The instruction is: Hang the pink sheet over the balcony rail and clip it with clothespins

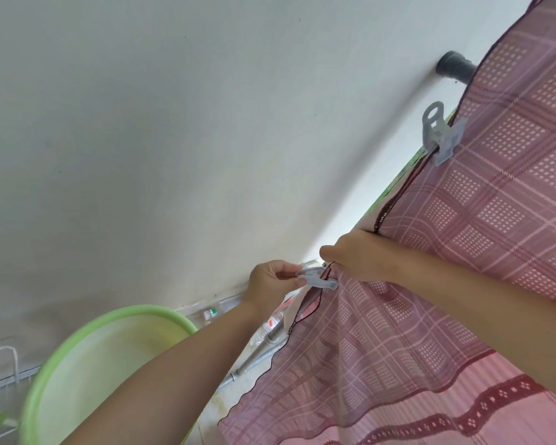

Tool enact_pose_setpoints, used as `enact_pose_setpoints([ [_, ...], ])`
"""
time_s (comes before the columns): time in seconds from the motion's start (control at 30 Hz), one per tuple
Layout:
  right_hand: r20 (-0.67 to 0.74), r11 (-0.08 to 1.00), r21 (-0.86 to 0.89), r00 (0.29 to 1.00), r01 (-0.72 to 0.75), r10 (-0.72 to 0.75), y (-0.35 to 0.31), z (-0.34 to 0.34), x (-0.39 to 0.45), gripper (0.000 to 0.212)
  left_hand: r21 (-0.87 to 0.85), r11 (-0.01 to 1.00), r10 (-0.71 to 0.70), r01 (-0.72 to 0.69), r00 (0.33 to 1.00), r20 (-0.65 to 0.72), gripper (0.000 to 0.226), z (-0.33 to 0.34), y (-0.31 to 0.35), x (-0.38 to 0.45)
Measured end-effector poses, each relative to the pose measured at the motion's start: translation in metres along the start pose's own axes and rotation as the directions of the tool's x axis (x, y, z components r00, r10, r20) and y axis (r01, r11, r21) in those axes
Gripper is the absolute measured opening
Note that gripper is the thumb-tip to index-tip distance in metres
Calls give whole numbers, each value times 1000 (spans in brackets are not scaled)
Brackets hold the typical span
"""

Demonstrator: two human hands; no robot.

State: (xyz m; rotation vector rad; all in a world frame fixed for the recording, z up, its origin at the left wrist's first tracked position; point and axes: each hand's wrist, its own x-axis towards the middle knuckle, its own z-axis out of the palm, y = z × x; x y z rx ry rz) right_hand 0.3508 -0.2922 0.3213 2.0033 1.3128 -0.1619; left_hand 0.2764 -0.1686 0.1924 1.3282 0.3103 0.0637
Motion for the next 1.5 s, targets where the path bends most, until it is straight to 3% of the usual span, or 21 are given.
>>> enact_pose_setpoints([
  [0.17, -26, 997, 79, 1000, -12, 14, -2, 0, 0, 23, -34, 998, -50, 52, 997, 58, 27, -1, -2, 3],
  [0.37, 22, 998, 68, 1000, -1, 0, -3, 0, -1, 26, 62, 998, -31, 22, 989, 146, 35, -3, -1, 8],
  [0.47, -149, 998, -26, 986, 66, -69, -2, 6, -1, 22, 142, 990, 0, -25, 984, 176, 38, 0, 2, 9],
  [0.53, -125, 993, -77, 987, 91, -100, -2, 10, -5, 21, 197, 980, -9, -31, 981, 195, 39, -2, 3, 9],
  [0.6, -209, 990, -131, 974, 57, -84, -4, 9, -15, 20, 281, 958, -14, -51, 974, 226, 44, -4, 5, 9],
  [0.73, -282, 972, -210, 958, -104, 41, -21, 11, -27, 36, 525, 833, 20, -174, 958, 286, 48, -9, 17, 13],
  [0.87, -279, 928, -282, 946, -245, 165, -40, 19, -42, 38, 708, 566, 198, -423, 903, 381, 43, -21, 48, 17],
  [0.9, -315, 921, -265, 928, -286, 198, -42, 19, -48, 38, 724, 475, 287, -500, 866, 410, 40, -22, 64, 16],
  [0.97, -421, 920, -195, 876, -341, 235, -41, 13, -65, 29, 708, 266, 521, -654, 716, 465, 36, -17, 100, 17],
  [1.03, -489, 925, -105, 829, -364, 270, -32, 3, -87, 22, 629, 31, 724, -777, 451, 521, 34, -3, 139, 17],
  [1.13, -562, 860, 13, 708, -509, 428, -14, -6, -119, 32, 476, -238, 830, -847, 78, 552, 35, 35, 201, 1],
  [1.2, -572, 797, 78, 627, -599, 528, -7, -19, -139, 37, 422, -371, 837, -827, -100, 538, 38, 65, 241, -19],
  [1.23, -587, 785, 107, 598, -611, 546, -5, -26, -148, 37, 418, -412, 830, -810, -144, 538, 39, 79, 258, -28],
  [1.3, -667, 777, 153, 516, -611, 538, -3, -43, -165, 32, 458, -440, 823, -772, -143, 550, 40, 109, 288, -43],
  [1.4, -741, 783, 245, 411, -571, 531, -3, -63, -190, 26, 523, -401, 777, -752, 23, 629, 51, 149, 323, -55],
  [1.5, -804, 708, 419, 130, -568, 580, 8, -87, -228, 25, 565, -334, 742, -755, 159, 652, 63, 172, 330, -52],
])
